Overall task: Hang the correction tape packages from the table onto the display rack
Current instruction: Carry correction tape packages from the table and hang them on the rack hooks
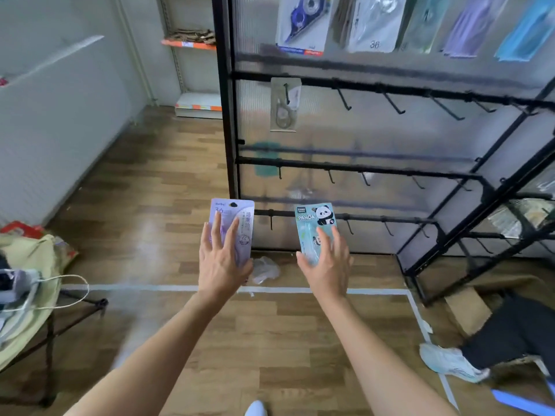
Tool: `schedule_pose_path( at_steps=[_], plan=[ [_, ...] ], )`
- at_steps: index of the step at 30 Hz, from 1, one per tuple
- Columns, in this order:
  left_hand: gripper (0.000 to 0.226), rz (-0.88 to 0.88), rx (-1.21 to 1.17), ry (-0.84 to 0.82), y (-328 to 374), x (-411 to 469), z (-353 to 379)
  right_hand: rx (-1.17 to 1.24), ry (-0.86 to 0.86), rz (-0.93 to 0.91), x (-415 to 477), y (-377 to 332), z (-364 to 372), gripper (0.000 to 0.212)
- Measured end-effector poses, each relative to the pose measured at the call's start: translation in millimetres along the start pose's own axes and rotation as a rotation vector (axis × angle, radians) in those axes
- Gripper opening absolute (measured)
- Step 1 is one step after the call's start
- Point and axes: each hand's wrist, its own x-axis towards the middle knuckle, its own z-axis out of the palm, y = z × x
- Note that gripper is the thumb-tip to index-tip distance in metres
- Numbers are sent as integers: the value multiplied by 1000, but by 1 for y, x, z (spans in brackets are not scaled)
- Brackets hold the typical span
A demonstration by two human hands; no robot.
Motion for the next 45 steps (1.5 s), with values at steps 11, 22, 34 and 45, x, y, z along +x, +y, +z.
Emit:
schedule_pose_path(
  at_steps=[11,22,34,45],
  plan=[
    [88,70,-3,89,84,121,70,62,100,-62,155,77,-5,64],
    [97,100,15,234,184,186,140,121,131,-322,257,158,-25,71],
    [84,231,-78,305,249,229,135,189,263,-369,287,180,-64,68],
    [89,373,-102,327,316,268,114,133,373,-248,329,194,-120,65]
  ],
)
